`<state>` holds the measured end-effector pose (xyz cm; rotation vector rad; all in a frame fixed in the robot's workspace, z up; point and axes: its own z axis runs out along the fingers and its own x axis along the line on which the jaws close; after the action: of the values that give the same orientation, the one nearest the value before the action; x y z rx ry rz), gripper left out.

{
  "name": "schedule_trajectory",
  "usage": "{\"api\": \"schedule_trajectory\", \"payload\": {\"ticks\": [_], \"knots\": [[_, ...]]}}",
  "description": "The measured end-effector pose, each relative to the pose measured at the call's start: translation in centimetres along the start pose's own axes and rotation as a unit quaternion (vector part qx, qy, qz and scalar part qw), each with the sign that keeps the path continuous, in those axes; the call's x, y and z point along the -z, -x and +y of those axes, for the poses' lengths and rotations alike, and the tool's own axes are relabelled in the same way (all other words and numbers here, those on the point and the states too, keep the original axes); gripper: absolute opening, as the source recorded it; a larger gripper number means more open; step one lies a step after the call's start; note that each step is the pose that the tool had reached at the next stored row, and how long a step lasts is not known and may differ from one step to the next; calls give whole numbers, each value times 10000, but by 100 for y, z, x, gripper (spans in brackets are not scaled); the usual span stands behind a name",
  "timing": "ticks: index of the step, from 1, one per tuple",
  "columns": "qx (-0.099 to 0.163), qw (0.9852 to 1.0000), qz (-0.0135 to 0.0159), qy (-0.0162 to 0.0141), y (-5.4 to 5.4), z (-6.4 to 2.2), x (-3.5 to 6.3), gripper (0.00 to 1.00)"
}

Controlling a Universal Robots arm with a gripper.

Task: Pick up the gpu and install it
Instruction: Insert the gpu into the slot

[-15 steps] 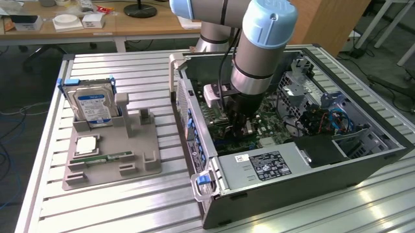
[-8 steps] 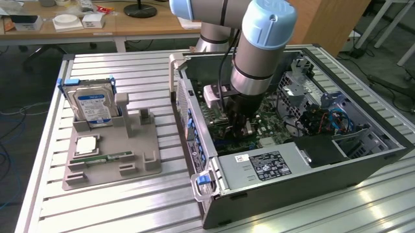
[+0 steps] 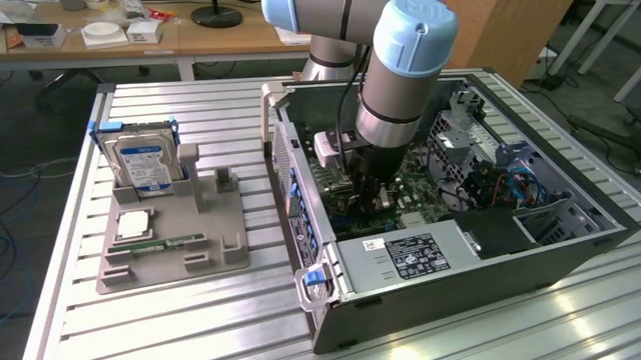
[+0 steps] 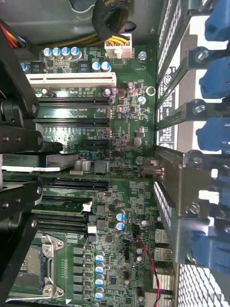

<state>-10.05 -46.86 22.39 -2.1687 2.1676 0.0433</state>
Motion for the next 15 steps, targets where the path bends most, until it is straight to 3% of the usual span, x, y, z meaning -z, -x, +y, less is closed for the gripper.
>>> {"api": "schedule_trajectory", "payload": {"ticks": [3,5,7,8,15], "knots": [[0,10000,-1,-1,0,0,0,27],[-3,10000,-30,2,6,5,-13,28],[-1,10000,-11,8,3,4,3,28],[1,10000,-12,7,2,2,4,34],[2,10000,-11,-4,9,-1,99,34]]}}
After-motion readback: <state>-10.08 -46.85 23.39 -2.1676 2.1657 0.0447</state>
